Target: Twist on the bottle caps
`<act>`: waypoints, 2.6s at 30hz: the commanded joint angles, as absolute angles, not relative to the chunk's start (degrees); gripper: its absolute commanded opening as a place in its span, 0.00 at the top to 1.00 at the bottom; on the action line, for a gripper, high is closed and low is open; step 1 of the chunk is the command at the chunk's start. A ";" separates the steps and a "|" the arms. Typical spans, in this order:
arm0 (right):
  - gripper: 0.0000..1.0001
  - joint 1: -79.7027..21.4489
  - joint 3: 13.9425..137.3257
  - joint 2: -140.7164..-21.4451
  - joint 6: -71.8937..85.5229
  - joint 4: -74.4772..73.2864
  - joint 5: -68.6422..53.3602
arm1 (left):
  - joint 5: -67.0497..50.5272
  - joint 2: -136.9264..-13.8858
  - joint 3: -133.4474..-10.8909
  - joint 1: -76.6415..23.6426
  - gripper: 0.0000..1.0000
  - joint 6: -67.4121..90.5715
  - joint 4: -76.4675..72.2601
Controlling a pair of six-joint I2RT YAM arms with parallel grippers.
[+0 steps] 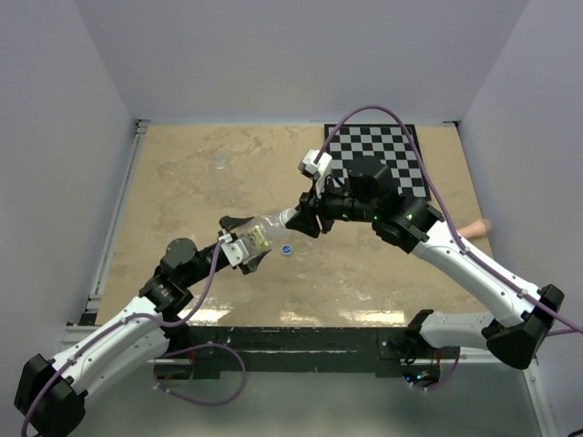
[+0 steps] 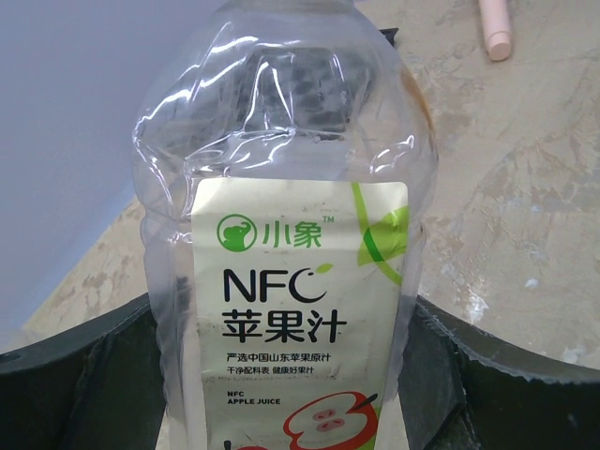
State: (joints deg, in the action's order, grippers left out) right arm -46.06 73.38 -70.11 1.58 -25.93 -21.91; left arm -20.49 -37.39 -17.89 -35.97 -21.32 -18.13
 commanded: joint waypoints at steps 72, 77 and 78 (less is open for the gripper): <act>0.17 -46.23 77.52 -55.90 -27.33 -37.79 -29.18 | -48.60 -45.79 -28.65 -31.90 1.00 -16.44 -15.20; 0.24 -46.23 76.82 -56.69 -28.21 -37.79 -31.81 | -47.47 -47.02 -28.48 -31.90 1.00 -13.45 -17.49; 0.25 -46.32 76.73 -56.95 -28.39 -37.88 -31.90 | -47.20 -47.37 -28.56 -31.82 1.00 -13.27 -17.49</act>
